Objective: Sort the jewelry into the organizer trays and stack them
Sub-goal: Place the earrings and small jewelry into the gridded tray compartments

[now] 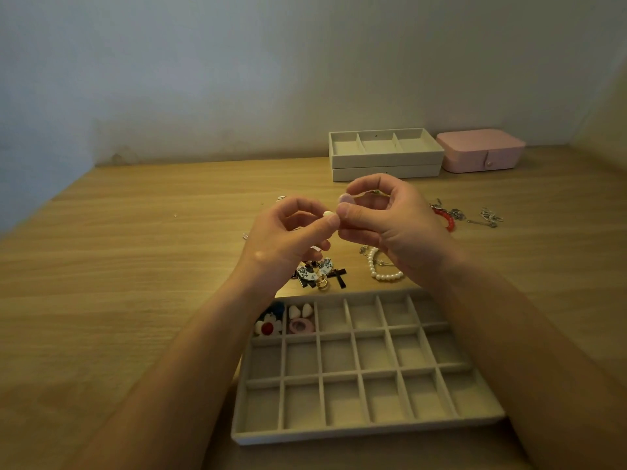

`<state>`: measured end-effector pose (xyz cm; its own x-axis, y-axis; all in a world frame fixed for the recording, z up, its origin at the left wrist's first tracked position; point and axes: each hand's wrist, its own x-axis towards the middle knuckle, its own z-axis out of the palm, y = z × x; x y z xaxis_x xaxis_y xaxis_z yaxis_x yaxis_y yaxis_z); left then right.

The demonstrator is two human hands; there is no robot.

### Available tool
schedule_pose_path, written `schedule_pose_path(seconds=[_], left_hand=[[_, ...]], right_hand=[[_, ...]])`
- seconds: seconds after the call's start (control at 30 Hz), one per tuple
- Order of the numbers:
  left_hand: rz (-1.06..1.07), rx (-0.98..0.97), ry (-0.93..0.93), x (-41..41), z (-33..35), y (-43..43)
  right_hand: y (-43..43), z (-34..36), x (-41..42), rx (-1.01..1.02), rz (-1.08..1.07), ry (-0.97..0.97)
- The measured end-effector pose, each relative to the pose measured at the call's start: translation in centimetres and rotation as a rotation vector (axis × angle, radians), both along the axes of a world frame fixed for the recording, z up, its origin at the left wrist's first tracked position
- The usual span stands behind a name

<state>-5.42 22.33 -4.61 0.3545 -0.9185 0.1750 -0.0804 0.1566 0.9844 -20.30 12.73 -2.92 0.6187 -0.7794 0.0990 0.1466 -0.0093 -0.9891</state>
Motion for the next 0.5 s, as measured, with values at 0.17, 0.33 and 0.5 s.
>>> schedule_pose_path(seconds=[0.17,0.33,0.5], left_hand=[[0.024,-0.013,0.084,0.32,0.39,0.23],[0.03,-0.039,0.126,0.71,0.56,0.42],[0.059,-0.047,0.074,0.93,0.55,0.42]], right_hand=[[0.22,0.05,-0.01,-0.003,0.048,0.071],[0.23,-0.13,0.0,-0.029,0.083,0.149],[0.18,-0.06,-0.23,-0.085,0.129,0.177]])
